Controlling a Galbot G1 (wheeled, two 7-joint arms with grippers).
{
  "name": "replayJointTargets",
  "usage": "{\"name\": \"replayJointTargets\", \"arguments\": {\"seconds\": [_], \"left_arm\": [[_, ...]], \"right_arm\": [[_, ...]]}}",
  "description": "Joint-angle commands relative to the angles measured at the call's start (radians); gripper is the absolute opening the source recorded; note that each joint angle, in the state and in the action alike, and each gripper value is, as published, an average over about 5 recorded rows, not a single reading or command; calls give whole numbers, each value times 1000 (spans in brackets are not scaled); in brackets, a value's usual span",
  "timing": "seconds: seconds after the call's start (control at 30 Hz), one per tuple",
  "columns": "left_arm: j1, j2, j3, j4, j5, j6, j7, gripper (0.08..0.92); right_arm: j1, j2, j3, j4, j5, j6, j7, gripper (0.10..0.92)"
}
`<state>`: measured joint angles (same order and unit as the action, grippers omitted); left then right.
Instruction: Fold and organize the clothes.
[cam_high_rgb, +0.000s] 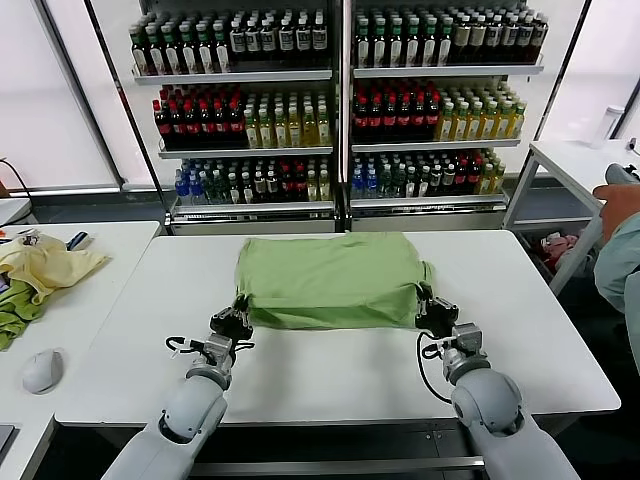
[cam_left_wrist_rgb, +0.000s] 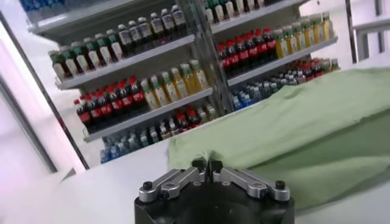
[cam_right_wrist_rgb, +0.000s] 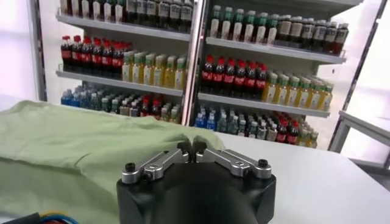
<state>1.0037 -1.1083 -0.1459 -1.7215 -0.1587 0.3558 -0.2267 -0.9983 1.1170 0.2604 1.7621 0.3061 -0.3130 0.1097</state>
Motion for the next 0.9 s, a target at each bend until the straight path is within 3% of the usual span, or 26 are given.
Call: {"name": "replayJointTargets", "arguments": {"seconds": [0.03, 0.2, 0.3, 0.63, 0.9], "left_arm": [[-63, -6, 54, 104, 124, 1, -3, 106], [-61, -23, 49, 107, 129, 11, -11, 109], [-38, -30, 36, 81, 125, 15, -23, 153], [131, -40, -42, -80, 86, 29, -53, 427], [94, -39, -66, -48, -165, 84, -83, 669]], "right_arm": [[72, 2, -31, -77, -38, -12, -11, 132], [69, 16, -39, -92, -60, -28, -12, 157], [51, 19, -35, -80, -61, -27, -12, 231], [-109, -5, 55, 51, -24, 33, 3, 516], [-159, -21, 98, 69, 67, -37, 16, 749]]}}
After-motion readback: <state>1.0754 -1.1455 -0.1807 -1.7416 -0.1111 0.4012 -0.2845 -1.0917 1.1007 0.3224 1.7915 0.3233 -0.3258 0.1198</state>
